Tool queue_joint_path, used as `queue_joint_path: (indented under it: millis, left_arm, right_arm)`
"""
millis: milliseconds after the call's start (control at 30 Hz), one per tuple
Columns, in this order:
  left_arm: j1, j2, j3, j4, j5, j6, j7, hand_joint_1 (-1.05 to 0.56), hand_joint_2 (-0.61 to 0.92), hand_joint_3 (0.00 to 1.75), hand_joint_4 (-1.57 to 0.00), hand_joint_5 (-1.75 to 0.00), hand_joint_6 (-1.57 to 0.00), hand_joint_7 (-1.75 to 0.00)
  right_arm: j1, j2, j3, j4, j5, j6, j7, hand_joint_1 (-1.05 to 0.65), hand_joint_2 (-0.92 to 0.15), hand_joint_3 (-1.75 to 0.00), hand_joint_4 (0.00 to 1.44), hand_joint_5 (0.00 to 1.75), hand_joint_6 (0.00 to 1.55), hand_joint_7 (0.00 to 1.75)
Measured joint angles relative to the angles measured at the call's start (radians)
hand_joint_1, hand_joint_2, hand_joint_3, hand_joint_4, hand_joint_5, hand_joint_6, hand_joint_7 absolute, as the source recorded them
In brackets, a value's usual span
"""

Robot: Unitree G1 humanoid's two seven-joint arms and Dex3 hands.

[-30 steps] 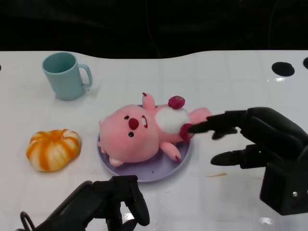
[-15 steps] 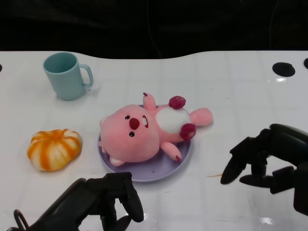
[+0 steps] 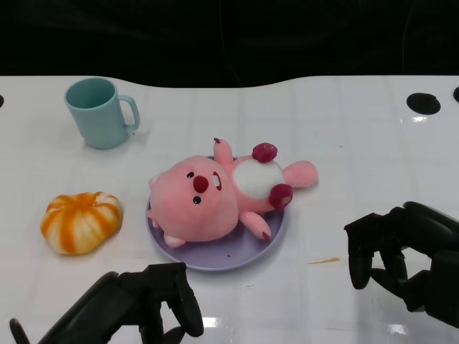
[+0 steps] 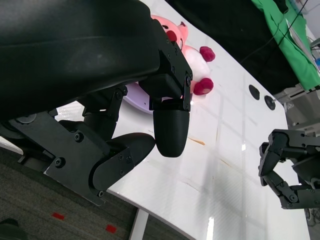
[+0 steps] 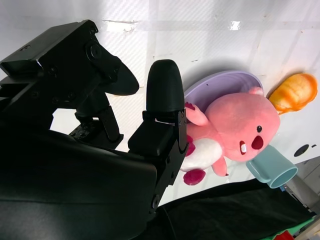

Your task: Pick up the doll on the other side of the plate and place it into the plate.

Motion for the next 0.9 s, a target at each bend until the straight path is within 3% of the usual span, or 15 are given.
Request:
queue_joint_path:
  millis: [767, 900]
  left_arm:
    - [0.002, -0.004, 0.001, 0.018, 0.013, -0.018, 0.003, -0.18, 0.57, 1.13, -0.69, -1.75, -0.61, -1.49]
    - [0.007, -0.004, 0.0, 0.018, 0.016, -0.023, 0.003, -0.17, 0.58, 1.11, -0.68, -1.75, -0.62, -1.43]
  right_arm:
    - [-0.016, 0.004, 0.013, 0.027, -0.019, -0.004, -0.014, -0.05, -0.41, -1.28, 0.82, 1.75, 0.71, 1.56]
    - [-0.016, 0.004, 0.014, 0.028, -0.02, -0.013, -0.014, -0.03, -0.41, -1.27, 0.81, 1.75, 0.72, 1.55]
